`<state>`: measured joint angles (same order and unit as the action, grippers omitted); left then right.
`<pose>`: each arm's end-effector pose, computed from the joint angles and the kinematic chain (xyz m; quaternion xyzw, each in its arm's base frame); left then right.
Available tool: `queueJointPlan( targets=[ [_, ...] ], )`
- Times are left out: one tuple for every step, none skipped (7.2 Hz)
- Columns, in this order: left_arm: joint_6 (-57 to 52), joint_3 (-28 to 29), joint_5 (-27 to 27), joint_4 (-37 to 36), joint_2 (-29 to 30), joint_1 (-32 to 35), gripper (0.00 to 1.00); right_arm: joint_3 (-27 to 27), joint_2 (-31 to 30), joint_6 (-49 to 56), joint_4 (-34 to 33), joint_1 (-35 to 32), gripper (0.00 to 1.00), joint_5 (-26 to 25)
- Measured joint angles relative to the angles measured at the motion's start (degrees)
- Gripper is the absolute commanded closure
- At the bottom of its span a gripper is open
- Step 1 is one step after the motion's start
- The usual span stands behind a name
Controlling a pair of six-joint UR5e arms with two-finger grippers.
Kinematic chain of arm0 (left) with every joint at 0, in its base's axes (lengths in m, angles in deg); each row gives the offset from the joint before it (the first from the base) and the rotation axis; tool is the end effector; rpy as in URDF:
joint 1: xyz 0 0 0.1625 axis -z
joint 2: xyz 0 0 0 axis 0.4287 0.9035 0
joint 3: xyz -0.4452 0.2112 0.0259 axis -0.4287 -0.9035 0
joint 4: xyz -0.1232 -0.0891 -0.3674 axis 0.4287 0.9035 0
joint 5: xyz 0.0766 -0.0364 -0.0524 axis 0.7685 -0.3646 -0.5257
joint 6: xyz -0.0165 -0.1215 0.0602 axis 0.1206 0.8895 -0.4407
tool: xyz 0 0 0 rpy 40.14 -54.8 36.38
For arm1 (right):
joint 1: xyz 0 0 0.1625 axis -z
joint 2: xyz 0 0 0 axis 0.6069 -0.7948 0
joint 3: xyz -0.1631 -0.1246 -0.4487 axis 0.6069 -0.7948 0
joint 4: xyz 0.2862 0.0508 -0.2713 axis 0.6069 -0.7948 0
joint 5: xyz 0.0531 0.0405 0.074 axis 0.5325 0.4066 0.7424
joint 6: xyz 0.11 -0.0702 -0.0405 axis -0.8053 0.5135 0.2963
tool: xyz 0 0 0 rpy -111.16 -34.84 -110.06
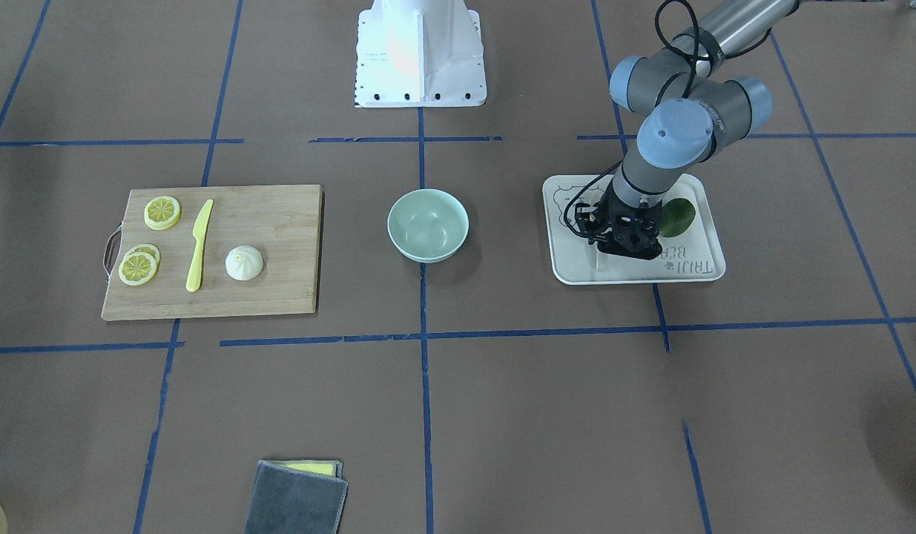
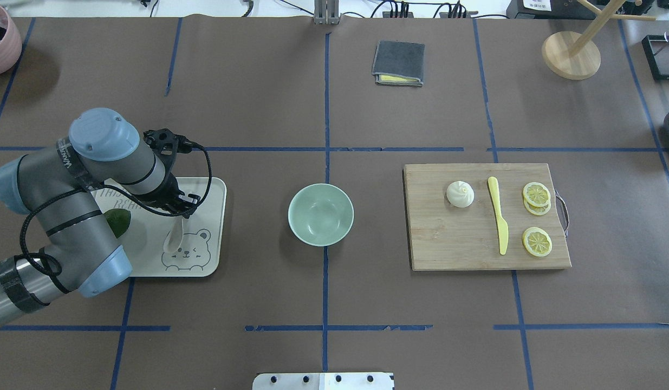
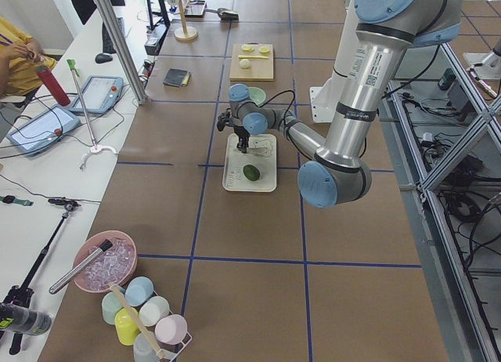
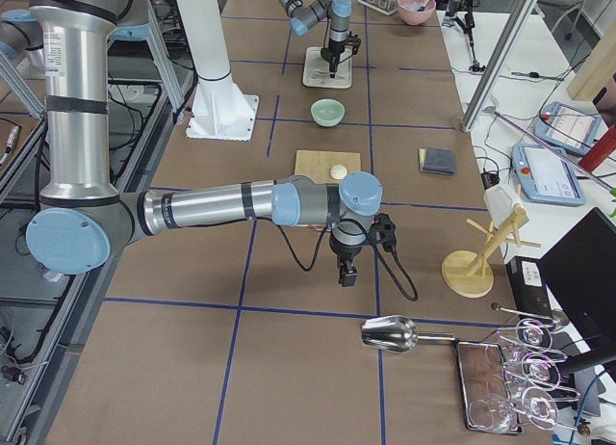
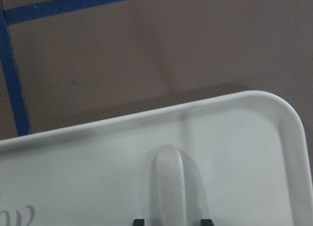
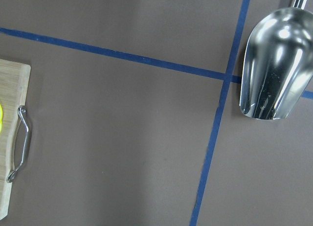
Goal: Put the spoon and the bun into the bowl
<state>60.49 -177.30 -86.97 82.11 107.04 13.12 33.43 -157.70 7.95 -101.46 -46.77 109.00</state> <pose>0.4734 -0.4647 0.4973 0.0256 0.3909 0.0988 0.9148 -0.0101 -0.4546 0.6871 0.0172 -0.3846 -0.1003 0.9174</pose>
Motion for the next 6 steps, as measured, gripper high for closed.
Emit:
queueJointPlan(
  targets=[
    [0.02, -0.07, -0.03, -0.03, 0.04, 0.0, 1.0, 0.0, 0.01, 0.0, 0.0, 0.01, 0.0, -0.02],
    [0.24, -0.64, -0.06, -0.27, 0.19, 0.01, 1.0, 0.01, 0.05, -0.01, 0.02, 0.02, 0.0, 0.0],
    [1.44, -1.81, -0.08, -1.13, 1.32, 0.08, 1.0, 0.19, 0.1, -0.08, 0.08, 0.02, 0.0, 0.01],
    [4.87, -2.72, -0.06, -2.15, 4.27, 0.1, 1.0, 0.6, 0.13, -0.11, 0.14, 0.12, 0.0, 0.17],
    [10.35, -2.66, -0.05, -2.62, 8.6, 0.06, 1.0, 1.19, 0.15, -0.21, 0.16, 0.74, 0.0, 1.27],
    [16.64, -1.68, 0.45, -2.53, 13.03, -0.2, 1.0, 2.1, 0.15, -1.15, 0.17, 1.9, 0.0, 2.97]
  ],
)
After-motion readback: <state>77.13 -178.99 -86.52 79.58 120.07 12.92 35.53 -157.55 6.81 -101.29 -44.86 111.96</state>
